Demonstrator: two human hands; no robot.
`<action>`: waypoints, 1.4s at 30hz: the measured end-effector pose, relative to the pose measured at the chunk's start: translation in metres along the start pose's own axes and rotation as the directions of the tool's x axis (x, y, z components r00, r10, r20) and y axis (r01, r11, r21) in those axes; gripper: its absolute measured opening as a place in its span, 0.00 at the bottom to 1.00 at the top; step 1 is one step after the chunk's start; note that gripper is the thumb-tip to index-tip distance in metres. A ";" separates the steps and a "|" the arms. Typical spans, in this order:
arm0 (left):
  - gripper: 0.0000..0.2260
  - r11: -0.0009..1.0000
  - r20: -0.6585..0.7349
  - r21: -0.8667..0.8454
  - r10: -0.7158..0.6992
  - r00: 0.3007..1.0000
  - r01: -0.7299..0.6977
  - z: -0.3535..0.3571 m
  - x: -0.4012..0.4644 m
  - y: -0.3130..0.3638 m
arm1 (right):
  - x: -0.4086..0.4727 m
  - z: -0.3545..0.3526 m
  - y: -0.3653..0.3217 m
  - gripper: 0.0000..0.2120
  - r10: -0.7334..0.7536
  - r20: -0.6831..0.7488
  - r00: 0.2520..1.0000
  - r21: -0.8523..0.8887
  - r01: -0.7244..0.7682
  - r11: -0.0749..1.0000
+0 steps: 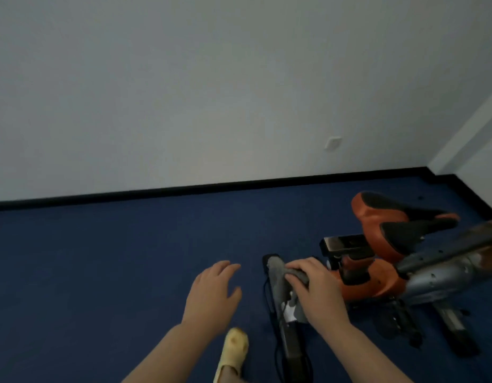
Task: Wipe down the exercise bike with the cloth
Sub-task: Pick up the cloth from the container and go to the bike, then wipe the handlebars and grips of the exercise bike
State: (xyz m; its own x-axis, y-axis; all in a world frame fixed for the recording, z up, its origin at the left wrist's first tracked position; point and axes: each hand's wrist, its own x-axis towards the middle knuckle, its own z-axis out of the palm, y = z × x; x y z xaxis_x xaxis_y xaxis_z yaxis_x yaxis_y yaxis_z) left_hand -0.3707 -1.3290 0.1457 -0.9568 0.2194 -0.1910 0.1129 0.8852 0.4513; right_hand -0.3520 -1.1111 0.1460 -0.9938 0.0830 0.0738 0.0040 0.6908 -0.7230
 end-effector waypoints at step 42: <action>0.20 0.494 0.346 -0.176 0.841 0.416 -0.851 -0.071 0.648 0.224 | 0.421 -0.082 0.074 0.06 0.542 -0.776 0.322 0.228 -0.659 0.717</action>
State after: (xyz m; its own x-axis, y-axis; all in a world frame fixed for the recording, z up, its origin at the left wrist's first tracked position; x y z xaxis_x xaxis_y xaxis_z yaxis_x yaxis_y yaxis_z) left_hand -0.9841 -1.0173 0.1847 -0.2108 0.9775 -0.0019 0.8233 0.1786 0.5387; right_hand -0.7614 -0.9655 0.1799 -0.2315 0.9587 0.1650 0.6321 0.2772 -0.7237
